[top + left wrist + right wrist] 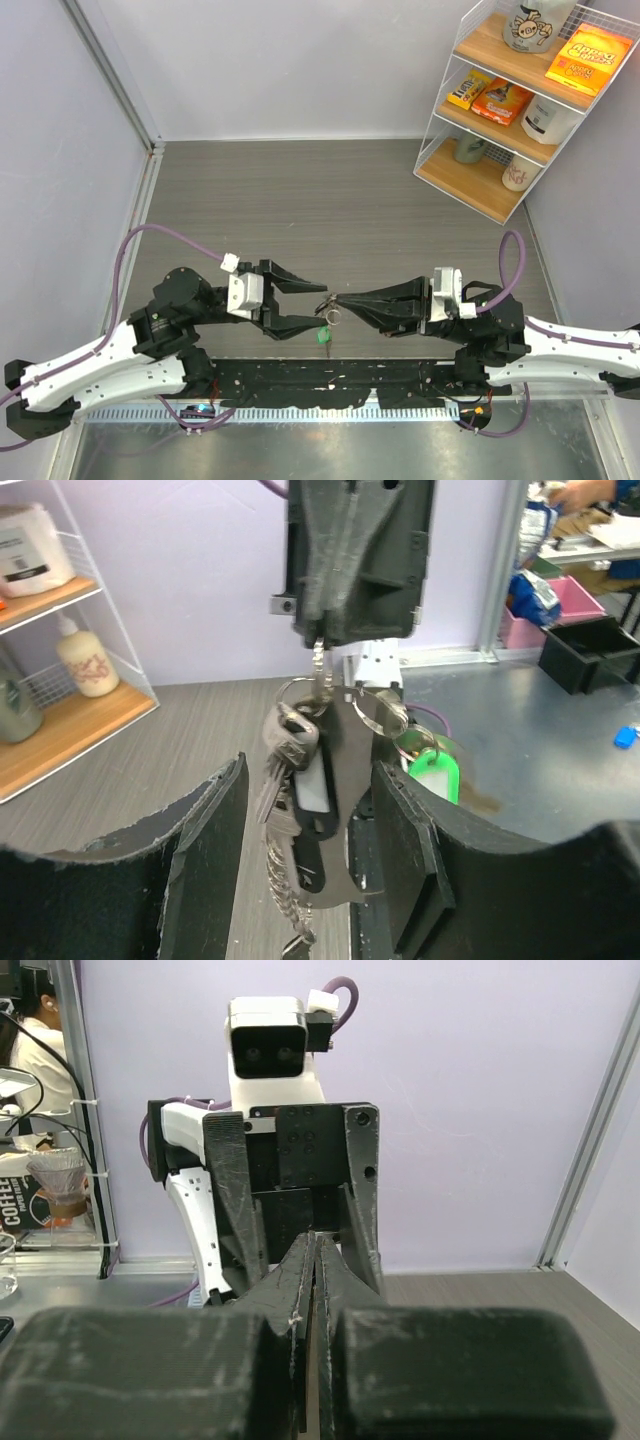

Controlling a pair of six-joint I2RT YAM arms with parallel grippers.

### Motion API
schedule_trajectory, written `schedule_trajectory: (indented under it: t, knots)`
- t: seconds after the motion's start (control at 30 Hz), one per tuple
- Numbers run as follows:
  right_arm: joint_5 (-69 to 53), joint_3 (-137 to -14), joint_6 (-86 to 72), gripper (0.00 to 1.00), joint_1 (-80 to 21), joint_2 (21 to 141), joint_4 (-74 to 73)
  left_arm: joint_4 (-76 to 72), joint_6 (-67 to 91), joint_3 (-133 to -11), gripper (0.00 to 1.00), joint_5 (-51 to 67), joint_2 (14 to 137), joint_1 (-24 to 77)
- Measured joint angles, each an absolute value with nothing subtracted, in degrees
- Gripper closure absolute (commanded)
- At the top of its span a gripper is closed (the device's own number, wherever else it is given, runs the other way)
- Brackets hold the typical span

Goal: Put the keys on the keyring

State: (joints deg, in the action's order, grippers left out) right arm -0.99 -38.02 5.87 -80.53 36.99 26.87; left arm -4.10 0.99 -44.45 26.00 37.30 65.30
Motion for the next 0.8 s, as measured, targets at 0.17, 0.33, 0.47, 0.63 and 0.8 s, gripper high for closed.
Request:
schedule_trajectory:
  t: [0.17,0.33,0.47,0.63,0.8]
  knots:
    - [-1.8,-38.0,5.9,0.95,-80.5,36.9,26.9,-1.4,0.3,-45.3,0.42,19.9,36.5,65.3]
    - [-2.5,-38.0,5.9,0.94,-80.5,36.9,26.7,-1.0,-0.4,-46.2,0.43,17.7,35.3,65.3]
    - [-2.6,-38.0,5.9,0.94,-80.5,36.9,26.3,-1.2,0.0,-46.4,0.46,18.1,34.3,65.3]
    - [-2.6,-38.0,5.9,0.94,-80.5,36.9,25.6,-3.3,1.5,-46.4,0.48,21.8,33.3,65.3]
    - [-2.9,-38.1,5.9,0.94,-80.5,36.9,25.1,-4.2,2.6,-46.5,0.51,24.8,34.0,65.3]
